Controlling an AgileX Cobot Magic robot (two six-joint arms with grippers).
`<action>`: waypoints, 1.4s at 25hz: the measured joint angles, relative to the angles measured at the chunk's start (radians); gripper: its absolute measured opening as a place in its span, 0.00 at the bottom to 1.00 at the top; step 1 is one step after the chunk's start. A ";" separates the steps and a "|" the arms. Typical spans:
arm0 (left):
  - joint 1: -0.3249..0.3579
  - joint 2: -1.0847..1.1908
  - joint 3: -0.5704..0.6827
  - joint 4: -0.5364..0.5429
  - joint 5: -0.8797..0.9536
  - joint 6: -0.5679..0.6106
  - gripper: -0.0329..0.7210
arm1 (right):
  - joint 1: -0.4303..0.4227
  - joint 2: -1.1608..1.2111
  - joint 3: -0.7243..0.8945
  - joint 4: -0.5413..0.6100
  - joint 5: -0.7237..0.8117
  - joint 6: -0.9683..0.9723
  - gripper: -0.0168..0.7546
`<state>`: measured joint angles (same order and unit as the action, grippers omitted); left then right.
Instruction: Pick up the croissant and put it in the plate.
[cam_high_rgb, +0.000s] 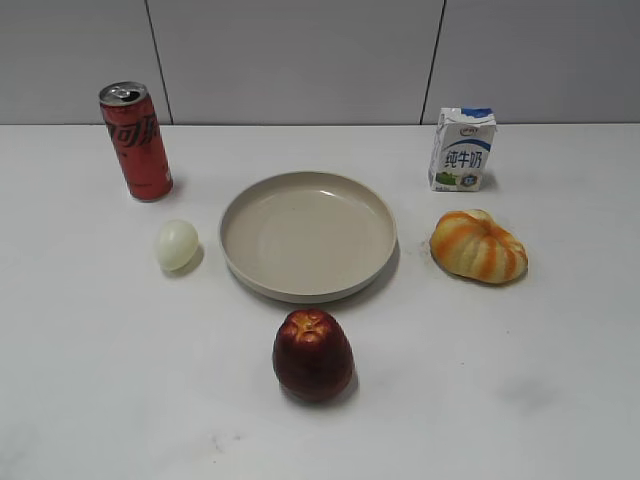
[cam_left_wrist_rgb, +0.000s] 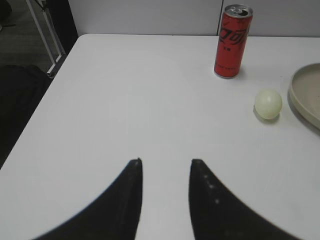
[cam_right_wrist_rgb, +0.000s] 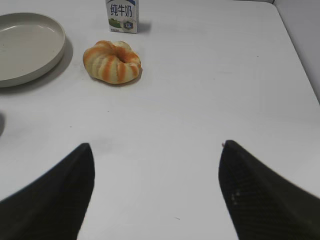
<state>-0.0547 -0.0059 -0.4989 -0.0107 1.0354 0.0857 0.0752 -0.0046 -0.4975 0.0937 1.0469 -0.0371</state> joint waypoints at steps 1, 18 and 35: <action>0.000 0.000 0.000 0.000 0.000 0.000 0.36 | 0.000 0.000 0.000 0.001 0.000 0.000 0.78; 0.000 0.000 0.000 0.000 0.000 0.000 0.36 | 0.000 0.500 0.041 0.100 -0.799 -0.006 0.78; 0.000 0.000 0.000 -0.001 0.000 0.000 0.36 | 0.204 1.647 -0.469 0.083 -0.683 -0.032 0.78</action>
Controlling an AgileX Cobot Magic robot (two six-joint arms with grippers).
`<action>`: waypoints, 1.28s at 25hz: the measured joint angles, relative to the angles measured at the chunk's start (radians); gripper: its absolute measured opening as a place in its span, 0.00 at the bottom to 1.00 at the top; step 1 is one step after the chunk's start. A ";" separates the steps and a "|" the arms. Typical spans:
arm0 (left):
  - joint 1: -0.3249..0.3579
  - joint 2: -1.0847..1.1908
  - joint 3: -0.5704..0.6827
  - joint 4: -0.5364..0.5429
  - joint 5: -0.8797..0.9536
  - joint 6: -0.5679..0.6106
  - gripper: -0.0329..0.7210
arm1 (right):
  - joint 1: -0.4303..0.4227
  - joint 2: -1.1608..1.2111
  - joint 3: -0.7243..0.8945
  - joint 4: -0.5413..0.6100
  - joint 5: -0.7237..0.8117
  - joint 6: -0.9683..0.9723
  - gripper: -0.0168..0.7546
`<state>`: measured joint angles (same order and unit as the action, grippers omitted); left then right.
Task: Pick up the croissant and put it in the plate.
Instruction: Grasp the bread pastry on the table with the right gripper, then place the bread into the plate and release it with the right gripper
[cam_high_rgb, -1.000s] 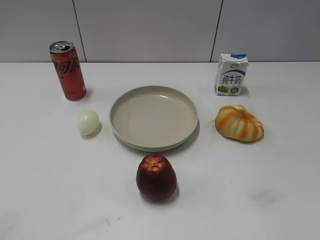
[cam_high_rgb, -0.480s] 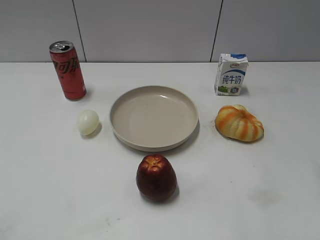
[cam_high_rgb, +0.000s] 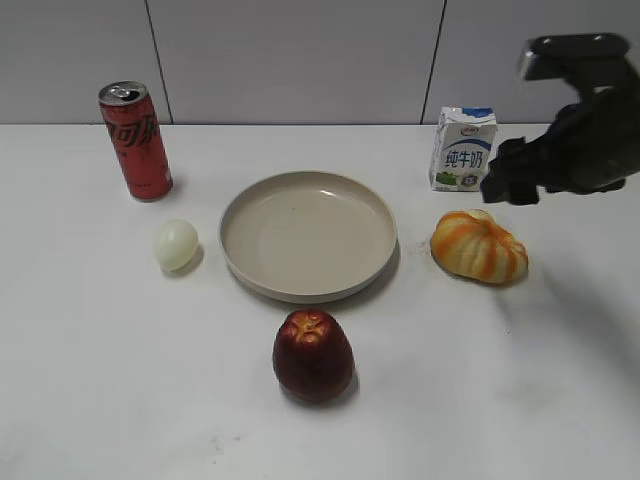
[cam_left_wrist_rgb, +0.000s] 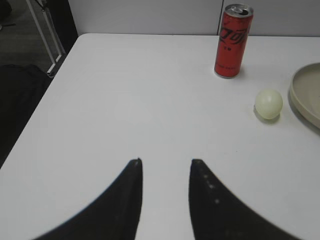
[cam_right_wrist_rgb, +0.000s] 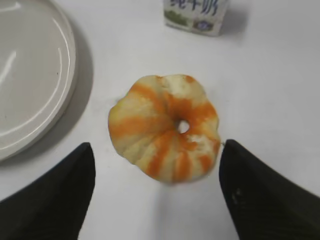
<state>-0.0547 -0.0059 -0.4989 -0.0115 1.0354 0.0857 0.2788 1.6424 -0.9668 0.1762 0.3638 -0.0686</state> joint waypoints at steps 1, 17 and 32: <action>0.000 0.000 0.000 0.000 0.000 0.000 0.36 | 0.010 0.051 -0.023 -0.001 0.005 0.000 0.78; 0.000 0.000 0.000 0.000 0.000 0.000 0.36 | 0.058 0.355 -0.164 -0.057 0.031 -0.022 0.16; 0.000 0.000 0.000 0.000 0.000 0.000 0.36 | 0.259 0.225 -0.525 -0.057 0.294 -0.023 0.16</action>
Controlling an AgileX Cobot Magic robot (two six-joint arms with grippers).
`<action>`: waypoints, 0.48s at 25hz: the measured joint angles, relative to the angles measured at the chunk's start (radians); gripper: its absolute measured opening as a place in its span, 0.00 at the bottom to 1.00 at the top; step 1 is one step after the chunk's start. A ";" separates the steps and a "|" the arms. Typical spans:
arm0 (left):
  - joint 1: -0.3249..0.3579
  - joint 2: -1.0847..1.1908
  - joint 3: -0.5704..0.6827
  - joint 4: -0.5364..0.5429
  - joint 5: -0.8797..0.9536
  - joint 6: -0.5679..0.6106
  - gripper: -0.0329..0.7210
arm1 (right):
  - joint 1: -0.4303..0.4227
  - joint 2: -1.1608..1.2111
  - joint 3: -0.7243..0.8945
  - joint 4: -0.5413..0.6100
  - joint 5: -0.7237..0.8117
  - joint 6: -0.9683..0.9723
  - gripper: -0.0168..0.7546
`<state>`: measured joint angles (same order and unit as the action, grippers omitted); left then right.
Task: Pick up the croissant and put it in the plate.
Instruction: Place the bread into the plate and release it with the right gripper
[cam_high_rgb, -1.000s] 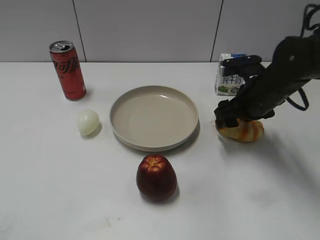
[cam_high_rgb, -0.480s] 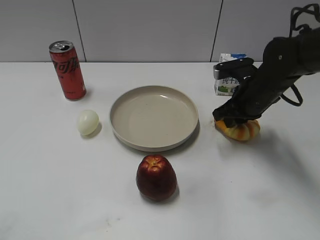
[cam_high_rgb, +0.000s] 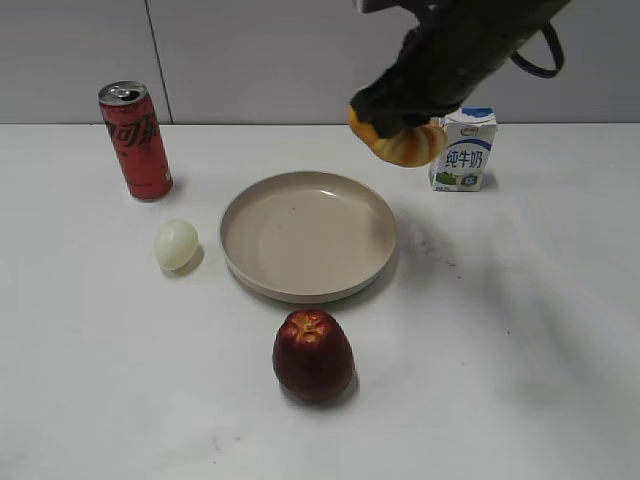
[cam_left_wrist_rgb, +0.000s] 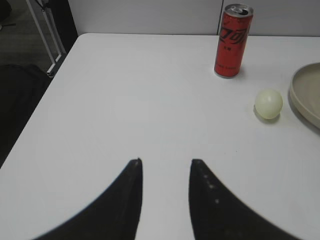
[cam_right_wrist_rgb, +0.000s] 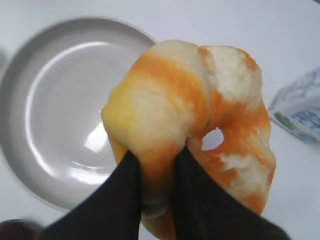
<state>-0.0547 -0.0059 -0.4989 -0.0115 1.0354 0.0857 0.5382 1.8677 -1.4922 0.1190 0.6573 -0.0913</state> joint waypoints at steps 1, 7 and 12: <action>0.000 0.000 0.000 0.000 0.000 0.000 0.36 | 0.024 0.011 -0.014 0.001 -0.001 0.000 0.16; 0.000 0.000 0.000 0.000 0.000 0.000 0.36 | 0.094 0.151 -0.023 0.004 -0.011 0.000 0.16; 0.000 0.000 0.000 0.000 0.000 0.000 0.36 | 0.095 0.263 -0.023 0.004 -0.022 0.000 0.17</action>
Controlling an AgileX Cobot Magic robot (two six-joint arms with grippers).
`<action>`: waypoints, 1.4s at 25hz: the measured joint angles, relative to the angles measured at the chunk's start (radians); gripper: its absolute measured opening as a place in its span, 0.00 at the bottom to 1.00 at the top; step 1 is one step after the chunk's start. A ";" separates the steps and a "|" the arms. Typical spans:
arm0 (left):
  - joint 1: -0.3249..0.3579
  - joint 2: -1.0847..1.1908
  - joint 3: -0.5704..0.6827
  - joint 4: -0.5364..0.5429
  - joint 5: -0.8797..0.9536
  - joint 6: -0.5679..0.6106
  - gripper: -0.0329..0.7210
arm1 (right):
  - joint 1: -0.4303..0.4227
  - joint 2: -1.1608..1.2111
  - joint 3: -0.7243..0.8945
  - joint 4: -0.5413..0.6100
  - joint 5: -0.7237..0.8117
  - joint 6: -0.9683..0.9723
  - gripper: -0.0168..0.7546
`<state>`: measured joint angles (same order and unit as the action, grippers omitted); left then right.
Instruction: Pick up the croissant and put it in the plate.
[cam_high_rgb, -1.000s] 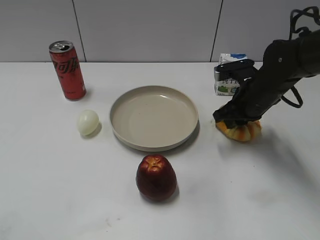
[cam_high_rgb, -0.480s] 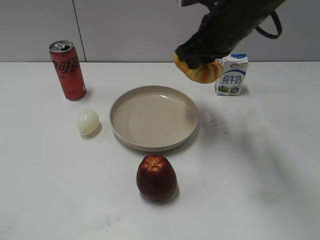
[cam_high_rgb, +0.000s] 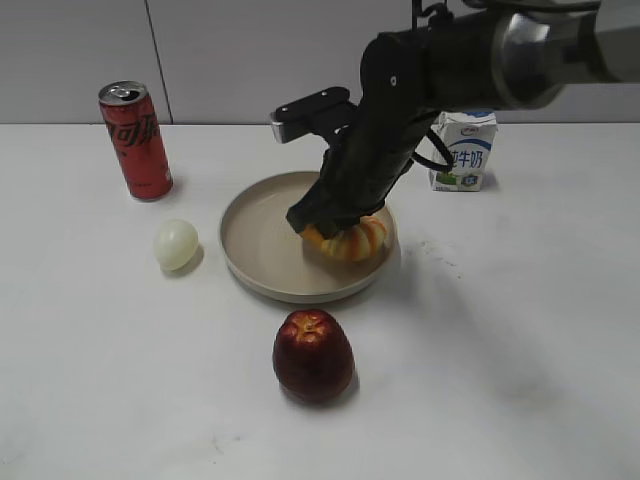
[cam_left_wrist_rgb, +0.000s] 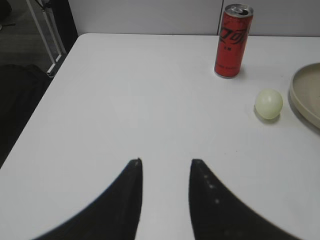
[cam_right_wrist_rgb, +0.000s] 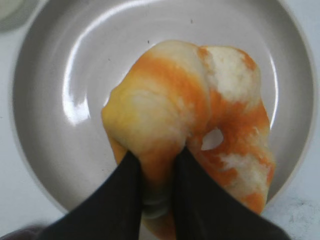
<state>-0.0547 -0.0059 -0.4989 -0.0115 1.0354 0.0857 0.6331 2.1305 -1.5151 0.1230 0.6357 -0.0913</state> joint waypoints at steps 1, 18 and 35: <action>0.000 0.000 0.000 0.000 0.000 0.000 0.36 | 0.000 0.011 0.000 0.009 -0.004 0.000 0.21; 0.000 0.000 0.000 0.000 0.000 0.000 0.36 | -0.015 -0.111 -0.260 -0.102 0.428 0.053 0.83; 0.000 0.000 0.000 0.000 0.000 0.000 0.36 | -0.327 -0.871 0.377 -0.138 0.502 0.161 0.79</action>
<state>-0.0547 -0.0059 -0.4989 -0.0115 1.0354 0.0857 0.3059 1.2599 -1.1379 -0.0151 1.1372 0.0694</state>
